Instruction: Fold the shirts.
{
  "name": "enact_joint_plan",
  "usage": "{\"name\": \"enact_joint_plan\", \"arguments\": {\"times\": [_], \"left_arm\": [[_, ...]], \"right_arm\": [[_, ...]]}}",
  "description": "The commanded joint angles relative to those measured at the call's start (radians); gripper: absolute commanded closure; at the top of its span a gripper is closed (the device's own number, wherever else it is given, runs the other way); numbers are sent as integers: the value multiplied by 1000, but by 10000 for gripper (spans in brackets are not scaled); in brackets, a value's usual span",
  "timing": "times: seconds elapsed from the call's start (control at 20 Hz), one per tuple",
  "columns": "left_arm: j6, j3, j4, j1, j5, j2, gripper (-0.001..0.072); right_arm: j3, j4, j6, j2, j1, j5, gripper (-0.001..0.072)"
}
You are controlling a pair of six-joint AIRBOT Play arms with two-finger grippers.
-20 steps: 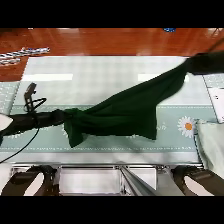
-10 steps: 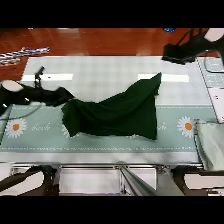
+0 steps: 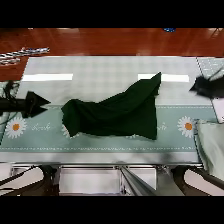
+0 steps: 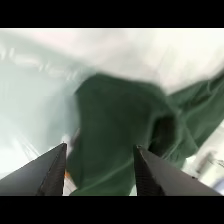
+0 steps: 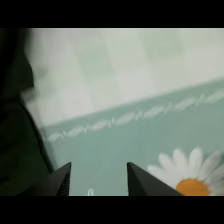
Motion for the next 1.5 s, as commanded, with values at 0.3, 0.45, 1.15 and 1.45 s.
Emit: {"name": "enact_joint_plan", "arguments": {"times": [0.3, 0.45, 1.15, 1.45], "left_arm": [[38, -93, -142, -124, 183, -142, 198], [39, -93, -201, -180, 285, -142, 198], [109, 76, -245, -268, 198, -156, 691], [111, 76, -245, -268, 153, -156, 691]], "right_arm": [[-447, 128, -90, 232, -31, -58, 304], [-448, 127, -101, 232, -29, -14, 304], [-601, 283, -156, 156, 13, 25, 304], [-511, 370, -132, -65, 277, -125, 305]]}}
